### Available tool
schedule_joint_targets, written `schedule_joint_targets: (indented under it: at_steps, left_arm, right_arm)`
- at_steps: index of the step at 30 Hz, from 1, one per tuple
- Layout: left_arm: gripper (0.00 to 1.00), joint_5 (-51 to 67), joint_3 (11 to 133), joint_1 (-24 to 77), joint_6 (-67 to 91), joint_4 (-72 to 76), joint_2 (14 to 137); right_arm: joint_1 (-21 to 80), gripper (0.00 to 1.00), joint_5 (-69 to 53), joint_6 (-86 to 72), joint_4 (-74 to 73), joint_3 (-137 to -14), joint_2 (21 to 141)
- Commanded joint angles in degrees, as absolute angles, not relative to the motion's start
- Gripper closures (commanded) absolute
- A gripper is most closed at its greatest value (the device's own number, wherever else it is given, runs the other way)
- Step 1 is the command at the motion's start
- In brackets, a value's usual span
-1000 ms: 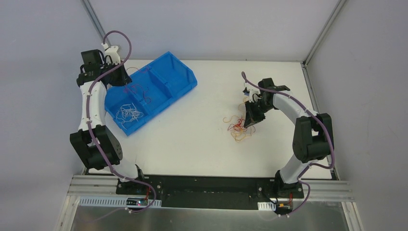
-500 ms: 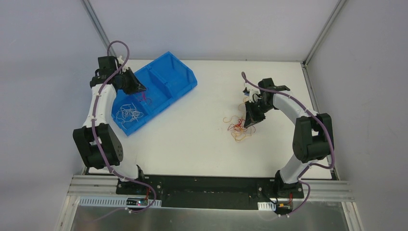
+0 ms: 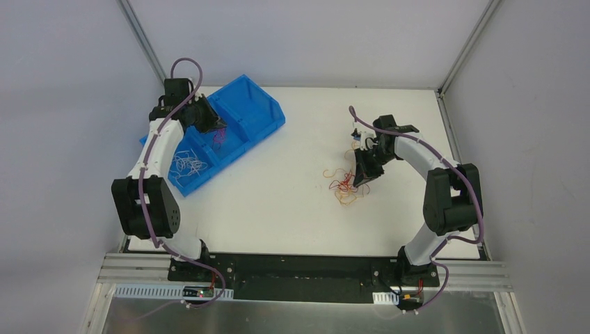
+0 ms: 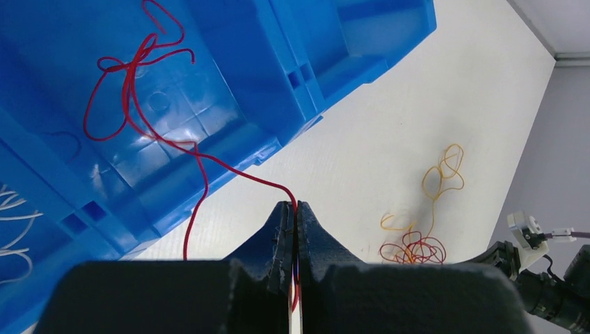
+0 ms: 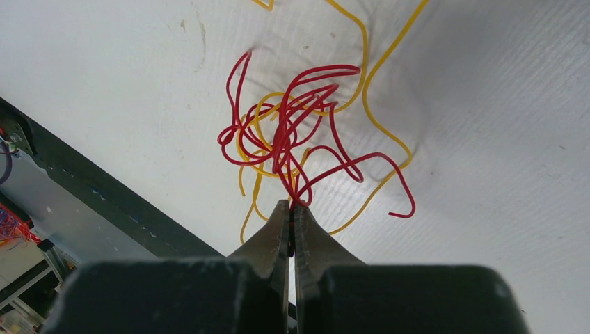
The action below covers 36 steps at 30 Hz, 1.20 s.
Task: Untangle the cables
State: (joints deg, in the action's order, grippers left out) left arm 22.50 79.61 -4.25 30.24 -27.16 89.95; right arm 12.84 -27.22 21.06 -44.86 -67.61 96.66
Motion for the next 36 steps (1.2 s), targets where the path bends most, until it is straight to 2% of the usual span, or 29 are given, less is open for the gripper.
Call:
schedule_joint_targets:
  at_steps: [1, 6, 11, 15, 17, 19, 20, 23, 24, 25, 26, 27, 29, 30, 33, 36]
  left_arm:
    - [1.0, 19.7, 79.6, -2.6, 33.6, -25.5, 91.3]
    - [1.0, 14.6, 81.0, -2.6, 31.6, -23.1, 94.2]
    - [1.0, 7.3, 86.7, -4.0, 25.7, -20.0, 102.3]
    - [0.62, 8.4, 91.8, -5.7, 21.2, -18.7, 108.0]
    - [0.44, 11.4, 92.8, -6.1, 21.0, -18.4, 107.9]
    - [0.22, 15.3, 92.2, -6.1, 21.0, -17.6, 105.5]
    - [0.15, 16.8, 91.5, -6.1, 21.2, -16.9, 103.9]
    - [0.02, 21.4, 88.0, -6.0, 19.6, -14.2, 98.0]
    - [0.01, 22.9, 86.7, -5.9, 18.3, -13.5, 96.0]
    - [0.01, 24.8, 85.2, -5.6, 16.7, -13.0, 94.0]
    - [0.01, 27.0, 83.7, -5.1, 14.8, -12.8, 92.2]
    - [0.01, 29.1, 82.4, -4.3, 12.9, -12.8, 90.7]
    - [0.01, 32.6, 79.1, -1.2, 8.9, -13.1, 88.0]
    - [0.01, 34.3, 77.6, 0.5, 7.3, -13.3, 87.1]
    - [0.01, 35.6, 75.2, 7.0, 4.2, -14.2, 86.9]
    - [0.01, 36.4, 75.2, 12.2, 5.4, -14.6, 89.0]
  right_arm:
    - [12.4, 1.0, -26.8, 21.7, -45.8, -67.7, 94.8]
    - [12.3, 1.0, -27.2, 21.8, -45.8, -67.4, 95.0]
    - [12.3, 1.0, -28.3, 20.8, -44.9, -68.3, 95.3]
    - [12.9, 1.0, -30.7, 18.1, -42.3, -69.9, 96.3]
    - [14.6, 1.0, -31.9, 16.2, -41.2, -71.1, 97.5]
    - [17.3, 1.0, -33.5, 14.6, -40.3, -72.3, 97.5]
    - [18.7, 1.0, -34.5, 13.9, -39.5, -72.6, 96.9]
    - [22.2, 1.0, -39.4, 13.5, -38.2, -72.4, 94.1]
    - [22.8, 0.97, -41.0, 13.5, -38.1, -72.2, 93.0]
    - [22.9, 0.87, -42.1, 13.2, -38.1, -71.8, 92.0]
    - [22.8, 0.87, -42.1, 13.2, -38.2, -71.4, 91.2]
    - [22.2, 0.58, -41.3, 13.1, -38.8, -71.2, 90.7]
    - [20.0, 0.42, -39.5, 14.9, -40.2, -70.8, 90.3]
    - [18.4, 0.38, -38.4, 15.8, -40.9, -70.7, 90.4]
    - [14.0, 0.37, -32.4, 15.2, -39.8, -72.3, 92.2]
    - [12.3, 0.32, -16.8, 12.9, -38.4, -77.5, 97.0]
